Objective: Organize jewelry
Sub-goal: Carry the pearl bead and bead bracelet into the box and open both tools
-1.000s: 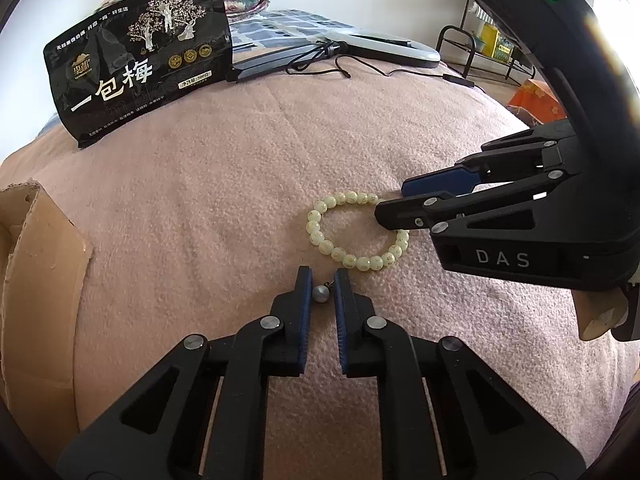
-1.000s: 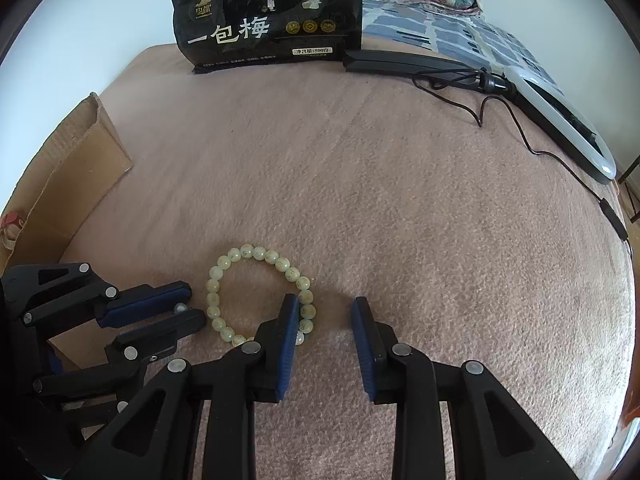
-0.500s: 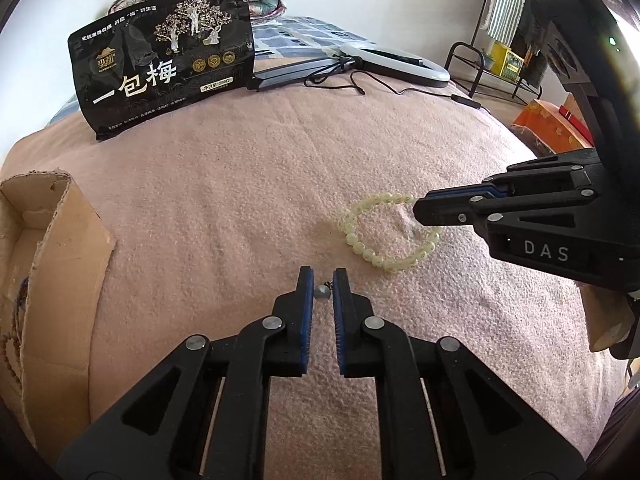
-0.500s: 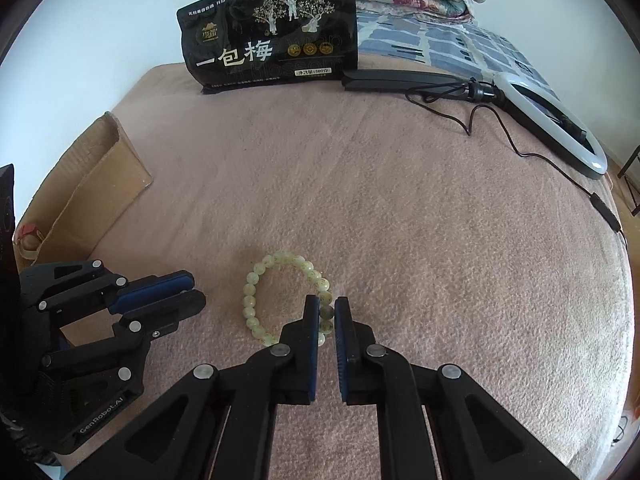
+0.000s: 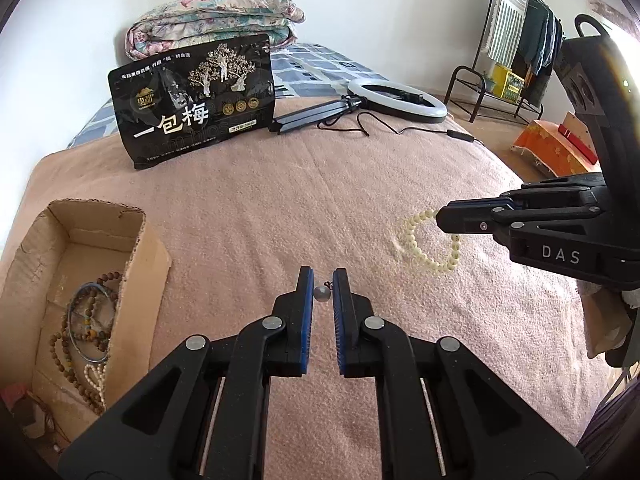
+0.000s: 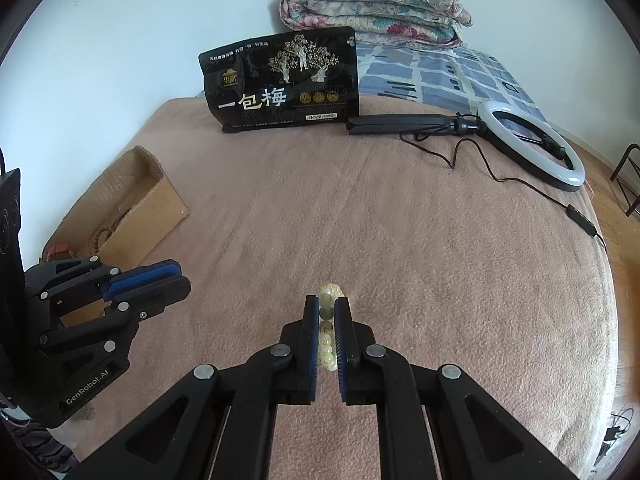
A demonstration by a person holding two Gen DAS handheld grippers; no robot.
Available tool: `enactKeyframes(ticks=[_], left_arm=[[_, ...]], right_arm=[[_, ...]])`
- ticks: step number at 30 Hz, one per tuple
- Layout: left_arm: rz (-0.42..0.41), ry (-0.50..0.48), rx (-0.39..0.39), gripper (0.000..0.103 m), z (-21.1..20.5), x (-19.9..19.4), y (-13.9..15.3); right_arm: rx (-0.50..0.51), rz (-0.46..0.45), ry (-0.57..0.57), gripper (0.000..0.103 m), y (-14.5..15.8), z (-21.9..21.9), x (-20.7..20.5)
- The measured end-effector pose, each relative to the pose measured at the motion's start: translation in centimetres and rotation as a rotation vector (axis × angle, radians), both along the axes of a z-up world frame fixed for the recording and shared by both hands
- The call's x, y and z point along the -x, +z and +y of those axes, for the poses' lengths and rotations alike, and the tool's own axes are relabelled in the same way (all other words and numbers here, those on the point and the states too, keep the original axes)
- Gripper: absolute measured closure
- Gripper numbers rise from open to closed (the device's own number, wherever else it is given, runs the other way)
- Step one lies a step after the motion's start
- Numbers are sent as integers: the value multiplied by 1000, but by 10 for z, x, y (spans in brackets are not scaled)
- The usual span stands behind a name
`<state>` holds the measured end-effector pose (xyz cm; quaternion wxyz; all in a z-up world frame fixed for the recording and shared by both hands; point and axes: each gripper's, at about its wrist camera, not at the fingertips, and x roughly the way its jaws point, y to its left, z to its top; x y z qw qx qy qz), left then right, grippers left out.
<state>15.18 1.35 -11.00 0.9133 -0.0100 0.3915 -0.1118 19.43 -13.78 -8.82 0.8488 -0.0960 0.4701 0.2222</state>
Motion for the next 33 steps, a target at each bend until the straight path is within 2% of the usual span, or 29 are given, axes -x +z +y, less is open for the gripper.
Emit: enactKeyframes(ticks=[10,18,25,33], left_arm=[[-52,48,8,95,28,28,36],[-80,115,7,95,64,50,57],[-98,185,5,95,103,66,69],[-100,271,19,95,152,73,69]], right_arm=[[-49,-66,5,98,36,14,28],[-95,-113,74,98,60,53,55],[-128,-126,150,98,68,91,74],[-153,-123,209,98,67,129,85]])
